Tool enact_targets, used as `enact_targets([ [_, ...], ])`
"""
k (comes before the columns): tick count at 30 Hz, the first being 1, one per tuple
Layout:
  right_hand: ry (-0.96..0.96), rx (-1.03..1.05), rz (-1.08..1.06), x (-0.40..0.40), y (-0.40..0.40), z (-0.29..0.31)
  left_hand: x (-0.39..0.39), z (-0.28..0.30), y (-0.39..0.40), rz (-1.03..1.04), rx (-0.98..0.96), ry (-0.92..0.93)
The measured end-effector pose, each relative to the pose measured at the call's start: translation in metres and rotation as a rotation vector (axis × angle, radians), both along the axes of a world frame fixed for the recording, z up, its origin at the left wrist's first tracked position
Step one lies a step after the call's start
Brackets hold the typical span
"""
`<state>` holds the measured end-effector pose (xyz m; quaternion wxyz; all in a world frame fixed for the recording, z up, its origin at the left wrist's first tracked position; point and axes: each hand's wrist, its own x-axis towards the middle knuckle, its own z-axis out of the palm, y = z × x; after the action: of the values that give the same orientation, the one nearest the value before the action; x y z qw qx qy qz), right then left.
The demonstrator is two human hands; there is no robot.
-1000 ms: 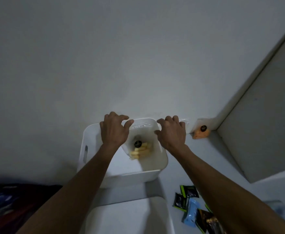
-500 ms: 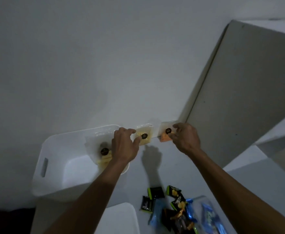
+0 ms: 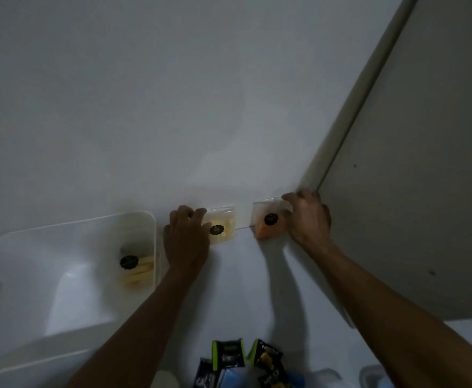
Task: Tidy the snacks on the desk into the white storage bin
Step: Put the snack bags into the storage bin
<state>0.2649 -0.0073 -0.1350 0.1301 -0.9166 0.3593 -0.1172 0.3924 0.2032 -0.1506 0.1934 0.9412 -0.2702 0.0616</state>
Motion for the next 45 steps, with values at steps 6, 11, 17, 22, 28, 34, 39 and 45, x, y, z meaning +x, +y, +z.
enact_targets([
  [6, -0.016, -0.192, 0.096, 0.017, -0.022, -0.032, 0.01, -0.025, -0.016, -0.048, 0.093, -0.148],
  [11, -0.028, -0.245, 0.127, 0.023, -0.026, -0.041, 0.014, -0.032, -0.02, -0.03, 0.124, -0.213],
  [17, -0.018, -0.305, 0.199, 0.021, -0.032, -0.041, 0.014, -0.03, -0.024, -0.043, 0.161, -0.258],
  [22, 0.002, -0.356, 0.27, 0.009, -0.032, -0.038, 0.006, -0.029, -0.016, -0.1, 0.121, -0.295],
  [28, 0.095, -0.324, 0.357, -0.005, -0.024, -0.025, -0.003, -0.022, -0.008, -0.193, 0.232, -0.246],
  [34, 0.224, -0.298, 0.38, -0.015, 0.004, 0.008, -0.015, 0.012, 0.005, -0.27, 0.25, -0.159],
  [39, 0.312, -0.348, 0.371, -0.016, 0.032, 0.059, -0.016, 0.064, 0.022, -0.247, 0.198, -0.215],
  [45, 0.2, -0.482, 0.405, -0.002, 0.097, 0.17, 0.004, 0.168, 0.081, -0.225, 0.141, -0.285],
])
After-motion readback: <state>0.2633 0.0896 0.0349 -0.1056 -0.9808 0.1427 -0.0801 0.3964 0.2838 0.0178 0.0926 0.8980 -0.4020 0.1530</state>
